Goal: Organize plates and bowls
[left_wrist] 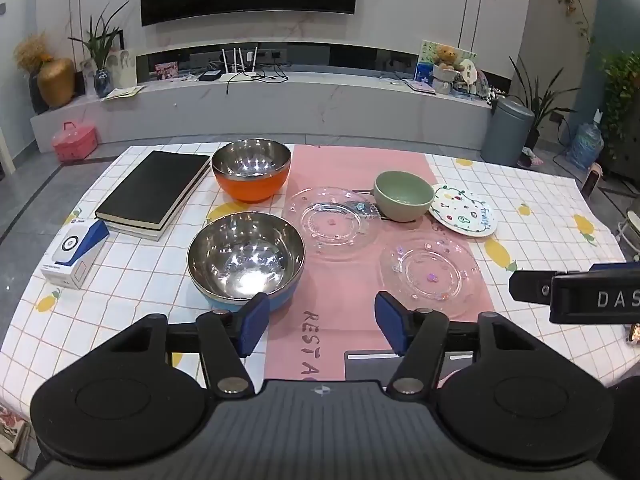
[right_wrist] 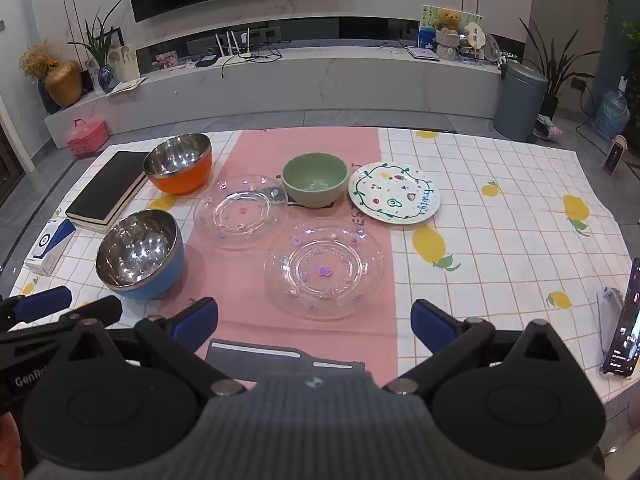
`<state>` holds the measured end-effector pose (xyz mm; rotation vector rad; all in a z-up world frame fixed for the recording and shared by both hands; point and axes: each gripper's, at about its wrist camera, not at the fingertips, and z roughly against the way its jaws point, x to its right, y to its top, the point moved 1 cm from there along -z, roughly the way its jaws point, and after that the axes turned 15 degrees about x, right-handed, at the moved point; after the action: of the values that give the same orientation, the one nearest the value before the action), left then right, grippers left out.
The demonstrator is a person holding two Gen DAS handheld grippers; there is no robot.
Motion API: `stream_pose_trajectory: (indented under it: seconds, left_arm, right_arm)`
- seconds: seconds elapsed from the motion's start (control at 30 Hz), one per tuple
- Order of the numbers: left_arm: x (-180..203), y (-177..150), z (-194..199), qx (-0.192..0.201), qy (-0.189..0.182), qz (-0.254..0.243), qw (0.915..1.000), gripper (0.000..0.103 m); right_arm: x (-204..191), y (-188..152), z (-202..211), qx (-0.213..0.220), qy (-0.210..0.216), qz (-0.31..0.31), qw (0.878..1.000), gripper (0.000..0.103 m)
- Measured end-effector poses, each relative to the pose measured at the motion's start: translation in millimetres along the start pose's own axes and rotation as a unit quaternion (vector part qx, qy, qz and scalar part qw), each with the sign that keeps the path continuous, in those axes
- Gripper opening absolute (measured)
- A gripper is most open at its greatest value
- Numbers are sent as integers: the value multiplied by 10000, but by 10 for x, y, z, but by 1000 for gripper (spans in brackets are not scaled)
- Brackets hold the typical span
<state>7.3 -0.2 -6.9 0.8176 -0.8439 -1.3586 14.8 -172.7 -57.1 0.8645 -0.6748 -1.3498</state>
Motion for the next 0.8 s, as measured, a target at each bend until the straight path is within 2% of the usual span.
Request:
stream_pose_trajectory:
  seconds: [0.1,0.2,0.8]
  left_arm:
    - [30,-4,5,24,-46,-78,10000,72]
    - [-2,-17,3,24,-31,61,10000,70]
    - [-18,-17,-14,-60,-16,121,9999,68]
  right_arm:
    - [7,5,-9,-45,-70,7,10000,100]
    - [2,19,2,-30,-99,11,9999,100]
    - [-24,-6,10,12,-41,-21,10000,100]
